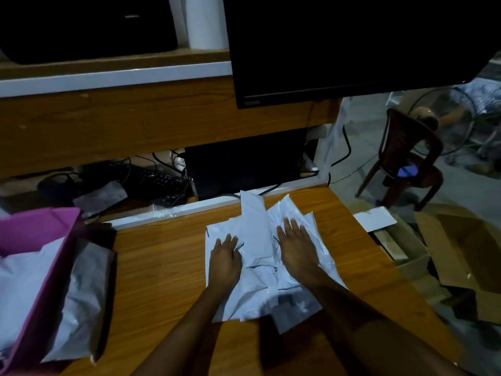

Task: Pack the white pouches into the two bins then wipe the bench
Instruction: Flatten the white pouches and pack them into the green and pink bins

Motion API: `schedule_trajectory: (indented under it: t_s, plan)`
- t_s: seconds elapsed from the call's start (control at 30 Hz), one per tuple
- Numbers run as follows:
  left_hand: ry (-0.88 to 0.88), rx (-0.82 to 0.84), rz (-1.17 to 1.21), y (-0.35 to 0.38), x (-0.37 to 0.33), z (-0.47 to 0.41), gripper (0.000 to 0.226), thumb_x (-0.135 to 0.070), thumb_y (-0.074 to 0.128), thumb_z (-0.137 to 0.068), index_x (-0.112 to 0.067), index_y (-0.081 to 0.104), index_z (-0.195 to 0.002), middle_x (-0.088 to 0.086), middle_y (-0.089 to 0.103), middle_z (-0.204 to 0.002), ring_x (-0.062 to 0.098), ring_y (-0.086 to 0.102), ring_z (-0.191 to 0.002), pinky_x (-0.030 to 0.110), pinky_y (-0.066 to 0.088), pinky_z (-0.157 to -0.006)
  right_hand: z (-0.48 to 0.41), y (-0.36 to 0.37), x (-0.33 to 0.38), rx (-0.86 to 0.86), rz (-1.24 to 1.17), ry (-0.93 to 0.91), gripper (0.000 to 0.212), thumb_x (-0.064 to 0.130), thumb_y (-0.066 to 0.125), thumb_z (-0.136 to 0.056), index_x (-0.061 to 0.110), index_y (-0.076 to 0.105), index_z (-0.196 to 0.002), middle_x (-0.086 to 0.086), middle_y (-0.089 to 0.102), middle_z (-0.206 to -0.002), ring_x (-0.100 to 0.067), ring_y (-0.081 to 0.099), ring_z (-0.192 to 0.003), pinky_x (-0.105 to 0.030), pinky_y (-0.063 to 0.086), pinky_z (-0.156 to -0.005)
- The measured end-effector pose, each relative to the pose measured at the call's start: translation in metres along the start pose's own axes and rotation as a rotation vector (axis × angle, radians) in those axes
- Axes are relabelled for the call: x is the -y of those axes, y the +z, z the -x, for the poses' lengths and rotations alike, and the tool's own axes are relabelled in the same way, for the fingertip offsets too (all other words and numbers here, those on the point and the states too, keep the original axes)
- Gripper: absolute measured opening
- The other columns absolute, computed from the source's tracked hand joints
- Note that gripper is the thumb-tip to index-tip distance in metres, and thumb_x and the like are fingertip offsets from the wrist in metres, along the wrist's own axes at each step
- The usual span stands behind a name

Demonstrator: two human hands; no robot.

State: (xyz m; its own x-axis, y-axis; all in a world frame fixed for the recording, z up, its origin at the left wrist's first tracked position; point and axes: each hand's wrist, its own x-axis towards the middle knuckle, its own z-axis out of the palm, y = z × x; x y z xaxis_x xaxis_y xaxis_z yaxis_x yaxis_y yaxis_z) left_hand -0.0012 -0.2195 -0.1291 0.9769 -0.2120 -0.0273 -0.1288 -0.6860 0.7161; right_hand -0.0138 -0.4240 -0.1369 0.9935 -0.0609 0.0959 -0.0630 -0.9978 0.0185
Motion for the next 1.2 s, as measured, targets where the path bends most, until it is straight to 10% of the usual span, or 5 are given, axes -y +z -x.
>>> schedule_trajectory:
  t_s: [0.4, 0.6, 1.2]
  plan:
    - [0.422, -0.227, -0.177, -0.115, 0.005, 0.013, 0.051, -0.025, 0.027, -0.096, -0.015, 0.041, -0.145, 0.001, 0.028, -0.156, 0.023, 0.014, -0.148, 0.051, 0.015, -0.119, 0.024, -0.083, 0.049, -0.367, -0.15, 0.215, 0.054, -0.005, 0.065, -0.083, -0.002, 0.049, -0.135, -0.025, 0.038, -0.147, -0.04, 0.035, -0.138, -0.047, 0.03, -0.112]
    - [0.549, -0.278, -0.193, -0.17, 0.013, 0.061, 0.048, -0.02, 0.036, -0.097, -0.015, 0.043, -0.144, -0.002, 0.027, -0.155, 0.021, 0.012, -0.148, 0.052, 0.009, -0.12, 0.08, -0.124, 0.133, -0.495, -0.421, 0.281, 0.045, 0.028, 0.039, -0.102, 0.006, 0.046, -0.14, -0.014, 0.035, -0.153, -0.029, 0.029, -0.143, -0.044, 0.033, -0.113]
    - [0.395, -0.568, -0.112, -0.346, 0.149, 0.307, 0.051, -0.019, 0.029, -0.094, -0.013, 0.039, -0.144, 0.001, 0.029, -0.155, 0.021, 0.012, -0.149, 0.056, 0.011, -0.118, 0.25, -0.167, 0.399, -0.506, -0.871, -0.002, 0.046, 0.031, 0.037, -0.099, 0.013, 0.048, -0.14, -0.009, 0.037, -0.152, -0.021, 0.034, -0.14, -0.041, 0.043, -0.107]
